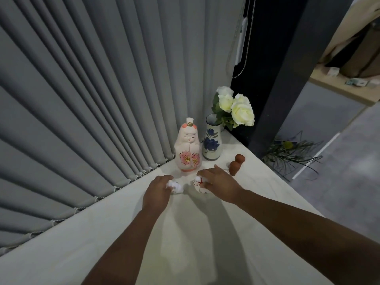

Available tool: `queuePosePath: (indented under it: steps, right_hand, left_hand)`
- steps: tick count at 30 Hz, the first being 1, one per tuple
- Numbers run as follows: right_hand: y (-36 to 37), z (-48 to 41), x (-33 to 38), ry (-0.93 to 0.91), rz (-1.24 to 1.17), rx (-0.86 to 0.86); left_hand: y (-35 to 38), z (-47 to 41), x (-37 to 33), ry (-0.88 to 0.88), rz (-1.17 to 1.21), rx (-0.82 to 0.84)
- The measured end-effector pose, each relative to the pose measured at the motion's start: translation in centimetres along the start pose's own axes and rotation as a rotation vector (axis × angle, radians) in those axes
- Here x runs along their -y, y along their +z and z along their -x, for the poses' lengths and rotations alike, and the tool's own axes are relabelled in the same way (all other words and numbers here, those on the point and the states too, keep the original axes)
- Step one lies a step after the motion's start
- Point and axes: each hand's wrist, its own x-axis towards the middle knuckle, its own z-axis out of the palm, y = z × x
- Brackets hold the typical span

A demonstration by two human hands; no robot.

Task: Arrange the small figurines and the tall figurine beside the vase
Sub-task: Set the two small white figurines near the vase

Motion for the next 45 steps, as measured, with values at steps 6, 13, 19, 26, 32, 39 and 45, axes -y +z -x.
queuePosePath:
  steps: [6, 13, 19, 26, 32, 39, 45]
  right_hand:
    - [0.4, 0.0, 0.3, 0.047, -0.094, -0.004]
    - [-0.2, -0.7, 0.2, 0.090, -0.169, 0.076]
    - [-0.7, -1.2, 0.2, 0.120, -0.168, 0.159]
    - [-0.3, -0.9, 0.0, 0.128, -0.182, 0.144]
    - [-0.3, -0.4, 0.5, 0.060, -0.055, 0.047]
    - [0.6, 0.1, 0.7, 0.030, 0.031, -0.043]
    - [0.1, 0.6, 1.5, 0.059, 0.098, -0.037]
  left_hand:
    - [0.2, -0.3, -0.1, -0.011, 0.023, -0.015]
    - [0.2, -0.5, -0.3, 0.003, 0.016, -0.004]
    - [0.2, -0.4, -0.2, 0.006, 0.018, -0.003]
    - [-0.1, -0.1, -0.3, 0.044, -0.008, 0.018]
    - [-0.3, 0.3, -0.4, 0.042, -0.074, 0.050]
    - [-1.2, 1.3, -0.7, 0.018, -0.157, 0.028]
    - [-2.4, 2.4, -0.7, -0.005, -0.202, 0.001]
